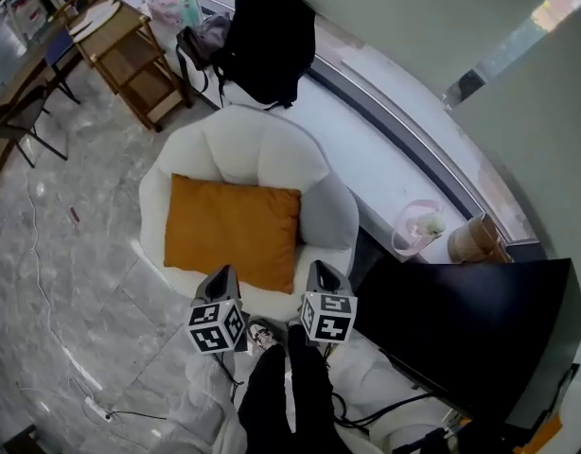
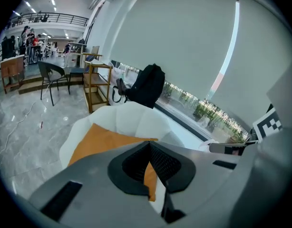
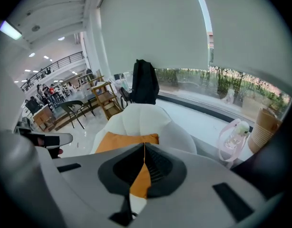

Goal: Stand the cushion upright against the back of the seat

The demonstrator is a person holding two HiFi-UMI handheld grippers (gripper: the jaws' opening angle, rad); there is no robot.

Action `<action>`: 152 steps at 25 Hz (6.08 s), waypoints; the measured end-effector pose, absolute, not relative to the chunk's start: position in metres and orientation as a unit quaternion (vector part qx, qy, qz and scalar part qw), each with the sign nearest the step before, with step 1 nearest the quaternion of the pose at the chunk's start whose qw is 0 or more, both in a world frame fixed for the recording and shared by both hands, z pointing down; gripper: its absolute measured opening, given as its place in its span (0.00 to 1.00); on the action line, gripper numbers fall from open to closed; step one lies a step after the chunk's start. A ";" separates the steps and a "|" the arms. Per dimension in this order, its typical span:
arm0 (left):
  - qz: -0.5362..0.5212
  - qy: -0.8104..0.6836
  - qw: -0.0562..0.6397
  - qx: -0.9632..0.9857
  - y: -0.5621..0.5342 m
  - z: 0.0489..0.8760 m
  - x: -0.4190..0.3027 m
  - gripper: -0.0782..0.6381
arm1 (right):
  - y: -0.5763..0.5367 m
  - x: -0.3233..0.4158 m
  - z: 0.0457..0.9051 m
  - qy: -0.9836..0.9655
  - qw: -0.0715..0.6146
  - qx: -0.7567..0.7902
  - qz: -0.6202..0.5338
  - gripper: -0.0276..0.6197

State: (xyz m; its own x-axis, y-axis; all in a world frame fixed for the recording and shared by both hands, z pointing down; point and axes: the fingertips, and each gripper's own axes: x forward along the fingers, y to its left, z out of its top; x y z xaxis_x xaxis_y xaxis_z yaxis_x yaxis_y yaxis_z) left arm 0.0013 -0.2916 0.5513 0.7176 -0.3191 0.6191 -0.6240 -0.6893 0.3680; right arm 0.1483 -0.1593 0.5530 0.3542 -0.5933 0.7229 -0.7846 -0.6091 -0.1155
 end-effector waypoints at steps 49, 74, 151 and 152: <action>0.532 0.086 0.003 0.842 -0.255 0.856 0.139 0.60 | -0.121 0.197 0.774 -0.342 0.100 0.784 0.509 0.14; 0.624 0.060 0.035 0.778 -0.265 0.910 0.141 0.21 | -0.083 0.217 0.804 -0.295 0.066 0.784 0.542 0.14; 0.278 -0.344 0.244 0.863 -0.446 0.584 0.144 0.13 | -0.173 0.298 0.600 -0.368 0.051 0.840 0.395 0.14; 0.277 -0.346 0.243 0.863 -0.450 0.584 0.147 0.13 | -0.173 0.302 0.602 -0.366 0.051 0.840 0.397 0.14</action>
